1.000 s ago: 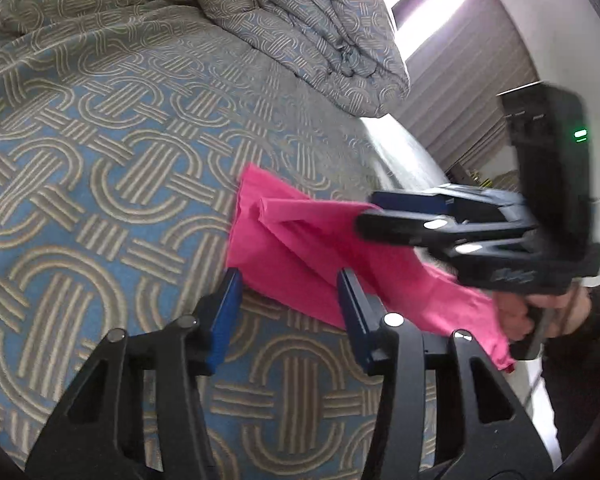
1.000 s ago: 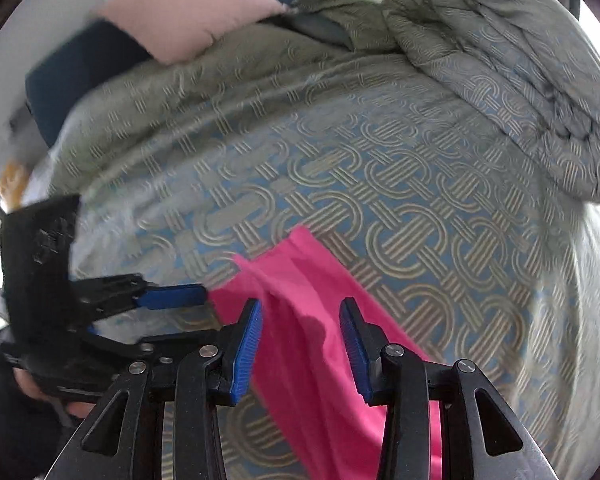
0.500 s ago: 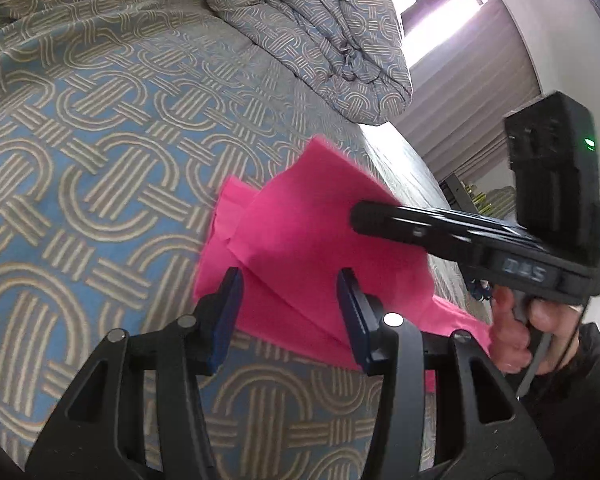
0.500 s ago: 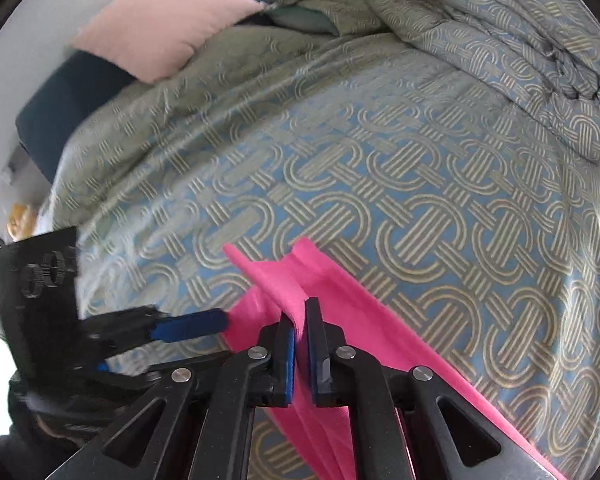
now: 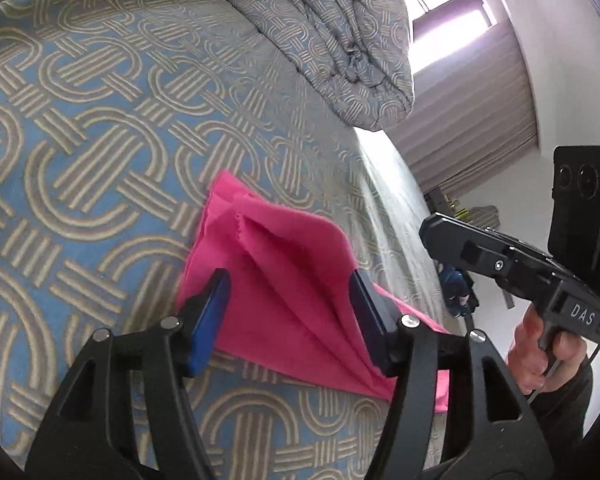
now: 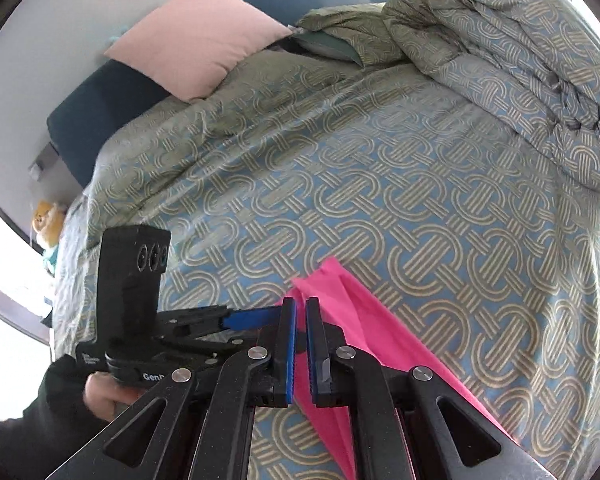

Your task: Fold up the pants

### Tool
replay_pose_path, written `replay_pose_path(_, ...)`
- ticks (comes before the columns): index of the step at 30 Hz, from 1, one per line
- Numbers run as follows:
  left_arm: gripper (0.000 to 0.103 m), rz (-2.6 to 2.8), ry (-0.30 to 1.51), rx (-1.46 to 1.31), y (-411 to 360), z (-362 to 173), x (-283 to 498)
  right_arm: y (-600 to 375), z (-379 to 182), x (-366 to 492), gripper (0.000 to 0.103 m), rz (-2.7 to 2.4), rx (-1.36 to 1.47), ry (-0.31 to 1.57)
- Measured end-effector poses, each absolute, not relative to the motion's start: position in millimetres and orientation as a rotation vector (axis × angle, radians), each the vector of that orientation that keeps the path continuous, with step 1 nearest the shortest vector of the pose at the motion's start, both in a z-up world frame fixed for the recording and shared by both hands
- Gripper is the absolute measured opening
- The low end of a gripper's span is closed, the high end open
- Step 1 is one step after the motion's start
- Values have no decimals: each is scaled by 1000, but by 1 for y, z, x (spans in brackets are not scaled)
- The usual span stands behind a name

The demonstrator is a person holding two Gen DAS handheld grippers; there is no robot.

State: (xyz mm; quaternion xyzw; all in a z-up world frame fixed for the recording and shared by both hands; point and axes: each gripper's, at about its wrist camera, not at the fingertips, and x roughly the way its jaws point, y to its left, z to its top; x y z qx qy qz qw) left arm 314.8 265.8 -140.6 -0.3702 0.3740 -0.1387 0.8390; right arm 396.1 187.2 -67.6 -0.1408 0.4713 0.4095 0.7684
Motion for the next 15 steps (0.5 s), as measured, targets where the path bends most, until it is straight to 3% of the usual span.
replay_pose_path(3,62,-296,781,-763,264,-140,313,187,-75,397,6,873,-330,1026)
replay_pose_path(5,62,-299,775,-757,262,-140,313,189,-85,400,24,828,-378,1038)
replay_pose_path(7,62,-297,775,-749,261,-141,313,191,-93,402,31,820,-416,1034)
replay_pose_path(15,61,-283,779,-694,257,-141,311,215,-126,431,33,854,-422,1148)
